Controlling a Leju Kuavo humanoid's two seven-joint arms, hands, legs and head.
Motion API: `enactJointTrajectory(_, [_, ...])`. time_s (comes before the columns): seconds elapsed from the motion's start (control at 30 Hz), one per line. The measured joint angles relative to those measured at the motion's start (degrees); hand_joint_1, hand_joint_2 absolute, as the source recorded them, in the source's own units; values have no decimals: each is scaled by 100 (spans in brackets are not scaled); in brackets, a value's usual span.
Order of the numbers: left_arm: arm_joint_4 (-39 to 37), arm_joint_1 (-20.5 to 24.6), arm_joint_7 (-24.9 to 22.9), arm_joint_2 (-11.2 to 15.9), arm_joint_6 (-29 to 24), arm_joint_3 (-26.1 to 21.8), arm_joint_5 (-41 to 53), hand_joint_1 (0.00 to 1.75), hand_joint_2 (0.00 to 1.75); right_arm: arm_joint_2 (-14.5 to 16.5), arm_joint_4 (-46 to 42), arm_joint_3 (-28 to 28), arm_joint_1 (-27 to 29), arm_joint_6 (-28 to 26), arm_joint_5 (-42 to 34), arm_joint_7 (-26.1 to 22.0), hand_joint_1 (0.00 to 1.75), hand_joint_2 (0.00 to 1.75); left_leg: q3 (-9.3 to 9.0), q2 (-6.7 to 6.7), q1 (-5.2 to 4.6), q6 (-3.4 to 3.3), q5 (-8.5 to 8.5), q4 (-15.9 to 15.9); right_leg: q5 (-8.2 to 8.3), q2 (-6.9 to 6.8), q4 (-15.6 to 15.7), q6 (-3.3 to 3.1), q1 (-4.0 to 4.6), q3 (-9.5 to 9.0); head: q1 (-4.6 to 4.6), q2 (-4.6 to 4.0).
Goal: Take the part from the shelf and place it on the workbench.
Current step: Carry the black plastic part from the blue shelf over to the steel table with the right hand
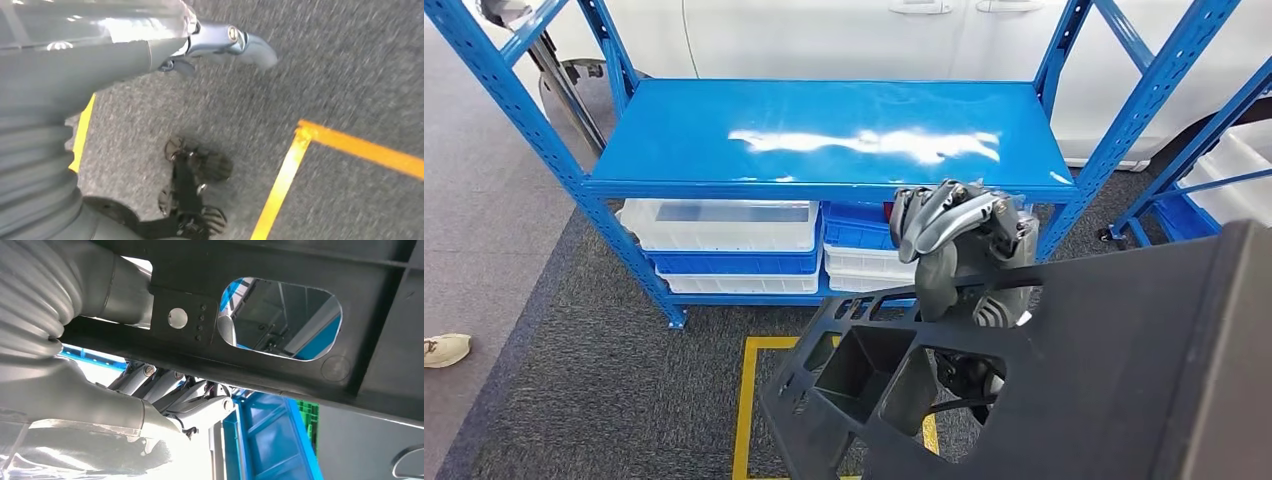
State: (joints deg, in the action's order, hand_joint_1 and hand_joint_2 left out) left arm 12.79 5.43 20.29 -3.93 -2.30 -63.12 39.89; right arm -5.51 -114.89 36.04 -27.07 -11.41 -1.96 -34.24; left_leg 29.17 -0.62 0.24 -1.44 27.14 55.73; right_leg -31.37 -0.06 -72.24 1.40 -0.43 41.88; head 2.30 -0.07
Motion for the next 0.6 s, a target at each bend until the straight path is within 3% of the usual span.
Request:
enactJointTrajectory(0.03, [0, -5, -8, 0, 15, 0, 15, 0, 175, -1, -1, 0, 15, 3, -1, 3, 175, 175, 45, -17, -3, 0, -21, 15, -70, -1, -213, 12, -2, 46, 0, 0])
enactJointTrajectory(0.07, [0, -8, -16, -1, 30, 0, 27, 0, 175, -1, -1, 0, 25, 9, -6, 7, 175, 175, 82, -39, -3, 1, -34, 37, -32, -4, -211, 18, -3, -14, 1, 0])
enactJointTrajectory(0.1, [-1, -9, -25, -1, 40, 0, 37, 0, 175, -2, -1, 0, 28, 17, -13, 10, 175, 175, 108, -67, -3, 6, -36, 64, 96, -19, 15, 16, -4, -182, 1, 0])
enactJointTrajectory(0.17, [-1, -8, -38, -3, 55, 1, 42, 0, 175, -2, -1, 0, 22, 34, -40, 5, 175, 175, 138, -125, -15, 40, -16, 128, 368, -178, 796, -16, 17, -661, 1, 0])
enactJointTrajectory(0.23, [-1, -10, -51, -2, 65, 2, 33, 0, 175, -2, -1, 0, 11, 45, -72, -17, 175, 175, 167, -192, -45, 93, 8, 191, 456, -326, 1281, -106, 55, -899, 1, 1])
enactJointTrajectory(0.33, [0, -10, -82, 7, 69, 0, -1, 0, 175, -10, -2, -1, 20, 35, -85, -72, 175, 175, 196, -312, -63, 163, 29, 222, 470, -227, 1336, -225, 68, -854, 2, 1])
enactJointTrajectory(0.4, [-1, -5, -110, 16, 64, -1, -13, 0, 175, -18, -4, -2, 38, -4, -39, -124, 175, 175, 278, -231, -46, 221, 193, 419, 506, -136, 1358, -285, 42, -843, 2, 1])
enactJointTrajectory(0.5, [-2, -27, -162, 28, -56, -20, -28, 0, 175, -39, -8, -7, 164, -84, 69, -260, 175, 175, 723, -52, -9, 285, 711, 1441, 533, 9, 1362, -331, 28, -825, 2, 0])
enactJointTrajectory(0.53, [-2, -39, -164, 33, -148, -33, -31, 0, 175, -51, -8, -11, 231, -102, 92, -307, 175, 175, 857, -36, -5, 289, 789, 1730, 538, 68, 1358, -335, 29, -819, 2, 0])
enactJointTrajectory(0.57, [-2, -47, -156, 37, -255, -46, -30, 0, 175, -65, -8, -18, 296, -111, 114, -352, 175, 175, 907, -23, -4, 282, 755, 1832, 541, 131, 1354, -337, 31, -816, 2, 0])
enactJointTrajectory(0.6, [-2, -52, -139, 37, -352, -56, -26, 0, 175, -77, -8, -28, 352, -115, 137, -391, 175, 175, 849, 0, -4, 264, 606, 1694, 544, 196, 1351, -334, 32, -819, 2, 0])
